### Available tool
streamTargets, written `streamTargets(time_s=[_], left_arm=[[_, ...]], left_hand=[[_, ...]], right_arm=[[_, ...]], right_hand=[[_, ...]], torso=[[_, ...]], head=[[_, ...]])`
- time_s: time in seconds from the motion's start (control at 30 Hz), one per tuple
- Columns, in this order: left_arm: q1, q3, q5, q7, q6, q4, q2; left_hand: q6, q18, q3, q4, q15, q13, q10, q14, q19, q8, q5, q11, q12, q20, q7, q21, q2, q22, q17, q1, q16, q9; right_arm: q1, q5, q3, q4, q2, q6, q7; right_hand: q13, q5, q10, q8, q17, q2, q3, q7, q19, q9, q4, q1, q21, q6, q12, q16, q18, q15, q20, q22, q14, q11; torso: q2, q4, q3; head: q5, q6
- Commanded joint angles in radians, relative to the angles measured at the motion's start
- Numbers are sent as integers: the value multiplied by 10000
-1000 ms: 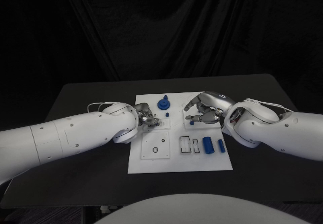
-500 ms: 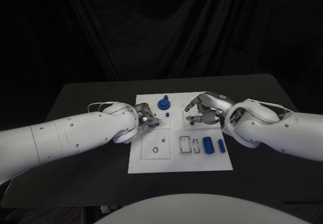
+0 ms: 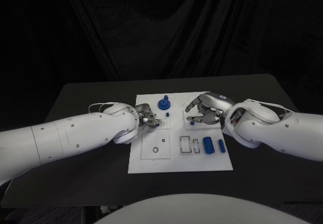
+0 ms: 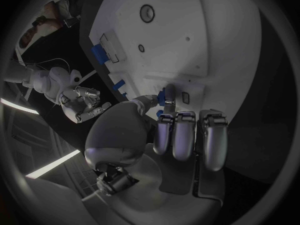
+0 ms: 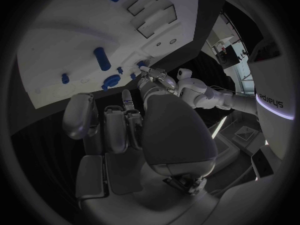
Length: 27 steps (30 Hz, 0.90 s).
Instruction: Assemble the parts on the task board
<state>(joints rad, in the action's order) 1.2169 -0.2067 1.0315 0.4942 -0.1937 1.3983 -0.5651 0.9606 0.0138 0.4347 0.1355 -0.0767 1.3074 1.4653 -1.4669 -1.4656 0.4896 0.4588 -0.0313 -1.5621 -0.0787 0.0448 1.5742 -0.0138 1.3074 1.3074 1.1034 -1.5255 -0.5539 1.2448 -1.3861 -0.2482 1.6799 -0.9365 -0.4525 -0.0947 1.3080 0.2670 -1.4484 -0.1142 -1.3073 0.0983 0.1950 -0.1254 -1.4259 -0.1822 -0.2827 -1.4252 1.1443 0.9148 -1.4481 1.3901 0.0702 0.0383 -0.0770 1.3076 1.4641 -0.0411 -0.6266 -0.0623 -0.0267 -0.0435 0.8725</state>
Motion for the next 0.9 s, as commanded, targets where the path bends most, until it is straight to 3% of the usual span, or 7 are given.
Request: streamTargets(time_s=[0.03,0.63,0.67,0.7,0.73,0.83,0.9], left_arm=[[-74,-41,-13,-53,335,1,20],[-79,-41,-13,140,532,-59,-4],[-79,-41,-13,144,542,-54,-8],[-80,-41,-13,148,551,-50,-12],[-80,-41,-13,152,557,-48,-15],[-82,-41,-13,157,564,-53,-21],[-83,-41,-13,136,573,-69,-23]], left_hand=[[4,-138,12,44,-93,2476,960,-783,-1052,0,-2,-56,69,-46,-71,-34,103,2634,1473,-26,33,14],[-80,-138,-246,170,-82,2454,944,-753,-1052,-82,-218,-35,95,-53,-43,-34,-62,2634,1374,-183,89,-66],[-75,-138,-390,284,-71,2457,945,-751,-1052,-98,-521,-28,92,-46,-36,-34,-94,2634,1370,-306,93,-81],[-107,-138,-785,642,-43,2462,948,-747,-1052,-192,-1636,-2,88,-30,-1,-34,-159,2634,1358,-665,102,-82],[-160,-138,-1050,847,-26,2468,952,-748,-1052,-324,-2183,30,82,-11,28,-34,-191,2634,1363,-810,102,-54],[-151,-138,-1702,1355,18,2468,950,-739,-1052,-568,-3056,80,84,32,74,-34,-271,2634,1339,-1194,118,-14],[-142,-138,-2026,1528,29,2472,952,-735,-1052,-686,-3252,85,81,48,92,-34,-265,2634,1331,-1347,124,-8]], right_arm=[[-22,-12,6,-1,-5,71,-229],[-28,-12,6,-5,-6,186,-300],[-29,-12,6,-6,-6,192,-303],[-29,-12,6,-5,-7,199,-307],[-30,-12,6,-5,-9,206,-310],[-31,-12,6,-3,-11,227,-322],[-33,-12,6,-2,-14,246,-334]], right_hand=[[1012,43,83,49,-218,12,61,-10,79,18,22,-96,-86,59,48,-29,193,-62,25,1397,433,6],[974,57,111,60,-173,14,80,-11,101,32,30,-120,-157,65,84,-71,204,-64,22,1376,416,5],[974,57,111,60,-173,14,80,-11,101,32,30,-120,-157,65,84,-71,204,-64,22,1376,416,5],[972,67,111,62,-170,10,86,-11,104,35,32,-127,-168,66,86,-76,206,-64,21,1373,415,5],[972,67,111,62,-170,10,86,-11,104,35,32,-127,-168,66,86,-76,206,-64,21,1373,415,5],[971,80,111,63,-164,8,90,-12,107,38,30,-128,-181,70,87,-81,208,-64,21,1369,413,4],[967,122,112,66,-157,7,106,-11,110,45,35,-145,-197,80,92,-90,210,-64,20,1364,411,6]], torso=[[-1,-1,-1],[0,-2,0],[1,-1,1],[1,0,0],[2,2,0],[0,0,0],[-2,0,-1]], head=[[9,2],[34,2],[33,2],[28,2],[26,2],[24,2],[16,2]])
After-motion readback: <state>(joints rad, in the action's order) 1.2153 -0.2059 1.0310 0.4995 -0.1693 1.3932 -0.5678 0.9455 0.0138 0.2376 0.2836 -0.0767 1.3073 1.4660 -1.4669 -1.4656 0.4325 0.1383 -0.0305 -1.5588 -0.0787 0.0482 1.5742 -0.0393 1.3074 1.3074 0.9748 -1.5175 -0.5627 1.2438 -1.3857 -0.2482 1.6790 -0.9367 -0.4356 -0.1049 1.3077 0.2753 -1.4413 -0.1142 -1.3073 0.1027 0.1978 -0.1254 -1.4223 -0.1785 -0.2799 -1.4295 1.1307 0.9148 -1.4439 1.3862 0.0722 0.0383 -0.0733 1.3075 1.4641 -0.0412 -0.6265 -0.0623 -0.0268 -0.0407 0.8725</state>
